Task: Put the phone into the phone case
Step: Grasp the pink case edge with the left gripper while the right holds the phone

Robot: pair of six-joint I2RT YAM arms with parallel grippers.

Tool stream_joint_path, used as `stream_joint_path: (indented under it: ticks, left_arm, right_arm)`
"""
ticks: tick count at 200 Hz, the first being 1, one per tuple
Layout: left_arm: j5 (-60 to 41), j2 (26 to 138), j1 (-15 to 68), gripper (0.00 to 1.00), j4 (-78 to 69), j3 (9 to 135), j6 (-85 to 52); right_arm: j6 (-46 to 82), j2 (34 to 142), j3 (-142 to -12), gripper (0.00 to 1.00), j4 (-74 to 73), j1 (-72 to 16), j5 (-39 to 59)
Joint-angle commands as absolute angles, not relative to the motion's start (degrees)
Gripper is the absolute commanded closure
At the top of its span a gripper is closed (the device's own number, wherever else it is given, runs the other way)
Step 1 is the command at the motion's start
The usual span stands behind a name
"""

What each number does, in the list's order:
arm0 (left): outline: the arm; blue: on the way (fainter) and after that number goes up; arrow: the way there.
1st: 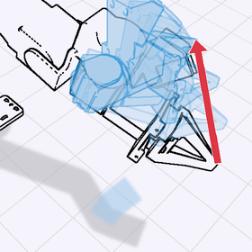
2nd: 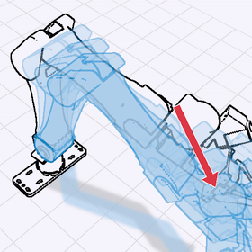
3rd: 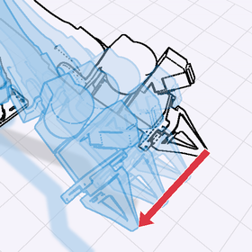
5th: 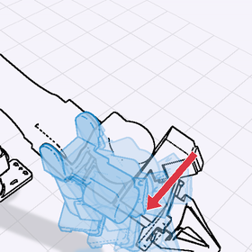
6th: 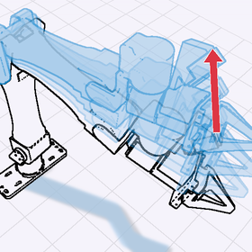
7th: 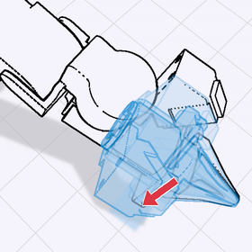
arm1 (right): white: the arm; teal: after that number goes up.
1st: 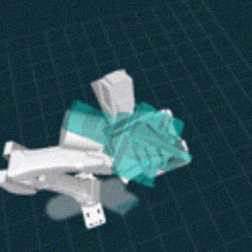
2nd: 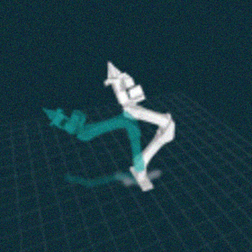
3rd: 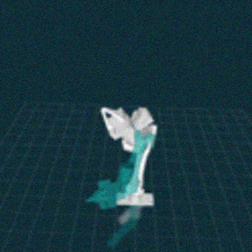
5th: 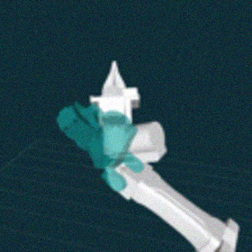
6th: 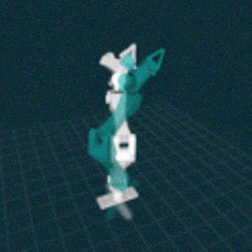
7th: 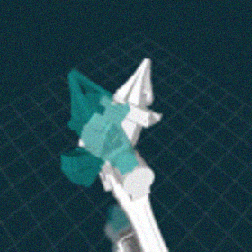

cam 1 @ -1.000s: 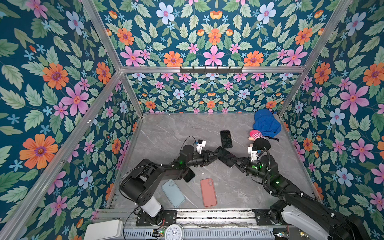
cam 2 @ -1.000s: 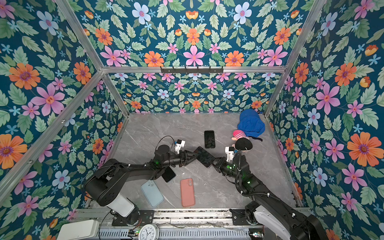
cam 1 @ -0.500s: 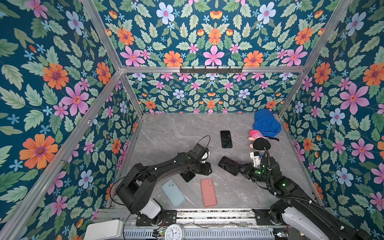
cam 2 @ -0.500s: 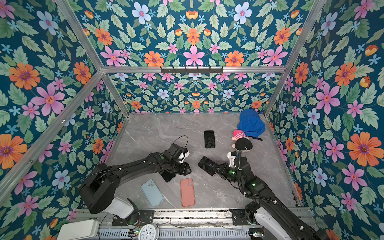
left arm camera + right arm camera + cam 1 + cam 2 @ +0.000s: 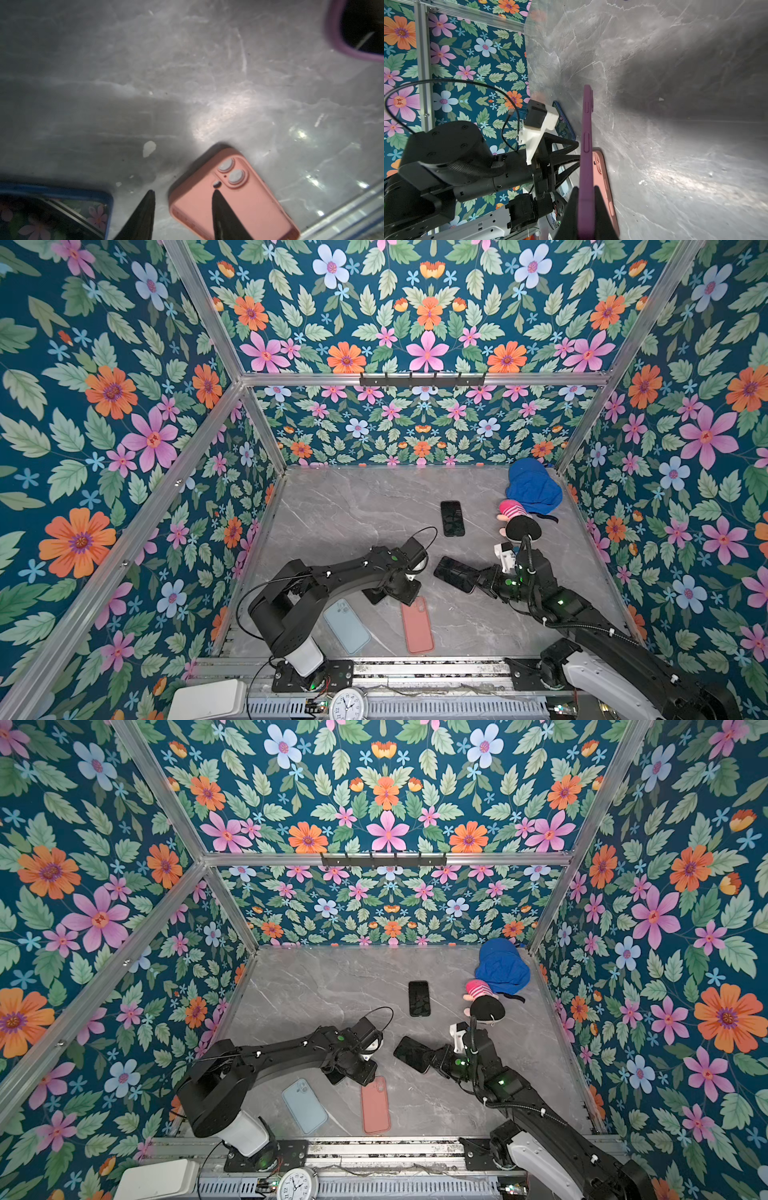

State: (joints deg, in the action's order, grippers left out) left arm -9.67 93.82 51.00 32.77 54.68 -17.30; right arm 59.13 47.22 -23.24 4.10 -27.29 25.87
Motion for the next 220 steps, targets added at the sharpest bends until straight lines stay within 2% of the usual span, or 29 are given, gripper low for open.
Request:
stream_joint_path:
  ticks: [1,25,78,121,145,176,220]
  left_arm:
    - [-10.1,94.6,51.8,0.57,32.1,54.8,-17.2]
    - [-8.6,95.7,51.9,0.71,32.6,54.6,-17.3]
    - [-8.0,97.3,51.9,0.86,31.8,54.6,-16.8]
    - [-4.5,97.1,50.9,0.93,32.0,55.3,-20.0]
    - [-4.8,96.9,47.7,0.94,30.2,55.3,-24.9]
    - [-4.1,97.2,44.9,0.95,28.6,54.8,-28.4]
    - [-4.6,99.5,43.2,0.91,25.8,57.6,-29.6]
  right_arm:
    - [58.1,47.3,-23.5,1.00,3.7,-26.1,27.3]
    - [57.7,47.3,-23.7,1.00,3.8,-25.8,27.3]
    - [56.8,47.9,-24.5,1.00,4.3,-24.7,28.5]
    - [54.2,48.4,-26.8,1.00,6.3,-22.3,31.5]
    - [53.6,51.9,-29.2,1.00,5.3,-21.3,33.0]
    - [54.5,60.8,-31.4,1.00,-2.5,-21.4,39.7]
    - [54.0,66.3,-31.3,1.00,-6.3,-21.4,44.6]
